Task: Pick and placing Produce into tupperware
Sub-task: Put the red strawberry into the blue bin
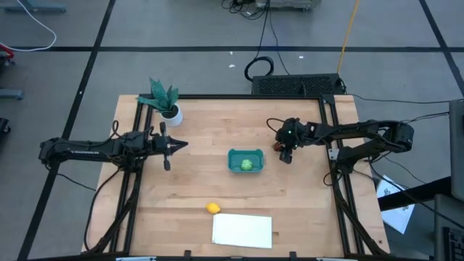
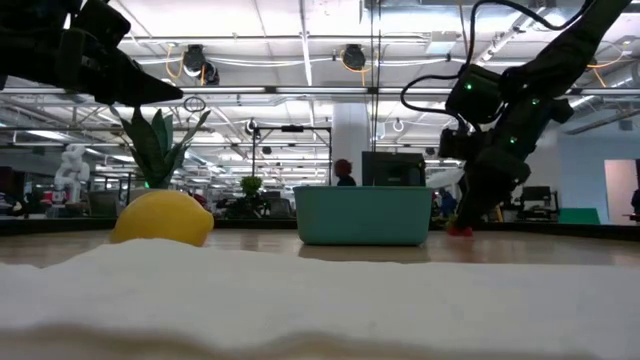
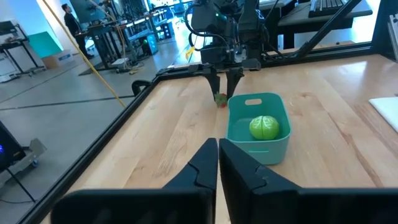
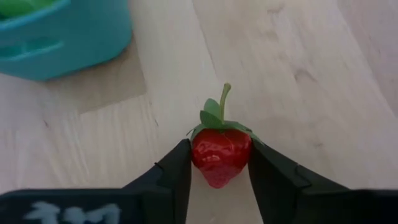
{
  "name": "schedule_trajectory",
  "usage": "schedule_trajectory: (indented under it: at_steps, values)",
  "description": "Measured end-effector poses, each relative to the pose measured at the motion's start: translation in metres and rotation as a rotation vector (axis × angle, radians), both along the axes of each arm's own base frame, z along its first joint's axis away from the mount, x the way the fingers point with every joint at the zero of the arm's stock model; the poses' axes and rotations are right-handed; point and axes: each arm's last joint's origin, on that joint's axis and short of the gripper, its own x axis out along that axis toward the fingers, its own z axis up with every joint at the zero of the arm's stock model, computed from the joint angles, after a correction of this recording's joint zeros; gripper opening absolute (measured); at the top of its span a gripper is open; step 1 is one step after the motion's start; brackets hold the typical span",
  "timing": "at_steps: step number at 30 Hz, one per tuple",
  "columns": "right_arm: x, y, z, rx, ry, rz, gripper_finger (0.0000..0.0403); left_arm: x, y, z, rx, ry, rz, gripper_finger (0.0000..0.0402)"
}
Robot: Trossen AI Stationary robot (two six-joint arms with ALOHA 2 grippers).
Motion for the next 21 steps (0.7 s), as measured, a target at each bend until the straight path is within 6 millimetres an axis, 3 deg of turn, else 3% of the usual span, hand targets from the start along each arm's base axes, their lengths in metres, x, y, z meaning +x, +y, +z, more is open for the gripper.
schedule_trajectory:
  at_steps: [14,21]
  values:
    - [-0.004,0.003,0.016,0.030,-0.040,0.022,0.0119,0.000,0.000,0.000,0.001,0.000,0.000,0.0005]
    - [0.008,0.001,0.046,0.035,-0.018,0.040,0.0119,0.000,0.000,0.000,0.001,0.001,0.000,0.0013]
